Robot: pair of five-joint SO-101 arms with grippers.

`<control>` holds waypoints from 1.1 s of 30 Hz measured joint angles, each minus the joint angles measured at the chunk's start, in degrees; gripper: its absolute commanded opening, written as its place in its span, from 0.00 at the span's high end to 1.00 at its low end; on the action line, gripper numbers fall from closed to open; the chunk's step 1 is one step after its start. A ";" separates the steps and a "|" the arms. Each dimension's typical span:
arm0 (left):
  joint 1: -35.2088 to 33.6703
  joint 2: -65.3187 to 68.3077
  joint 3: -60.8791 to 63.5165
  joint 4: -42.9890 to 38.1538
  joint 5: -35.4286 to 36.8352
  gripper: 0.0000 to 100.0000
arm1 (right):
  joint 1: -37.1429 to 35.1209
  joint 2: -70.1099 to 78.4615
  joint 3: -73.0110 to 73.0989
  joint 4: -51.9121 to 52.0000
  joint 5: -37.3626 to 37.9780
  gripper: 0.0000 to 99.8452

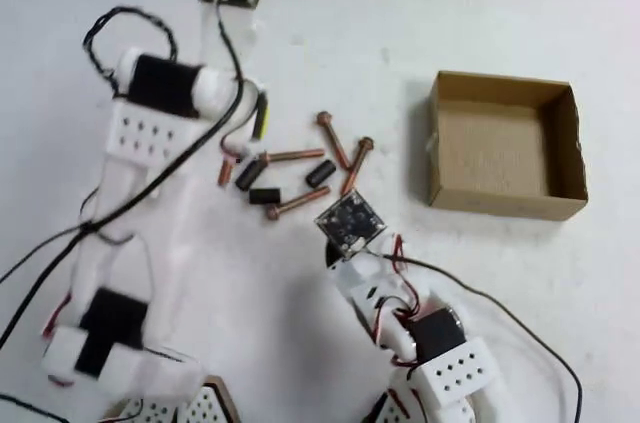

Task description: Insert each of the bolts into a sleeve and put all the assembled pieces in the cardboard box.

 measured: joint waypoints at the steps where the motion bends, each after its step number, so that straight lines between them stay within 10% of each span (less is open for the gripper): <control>1: 0.00 -1.93 2.02 0.00 0.00 0.98 | 0.00 0.00 0.00 -0.79 0.00 0.98; 33: 0.00 -66.81 77.54 -37.80 -4.31 0.98 | -11.34 0.00 5.80 -14.95 -2.90 0.98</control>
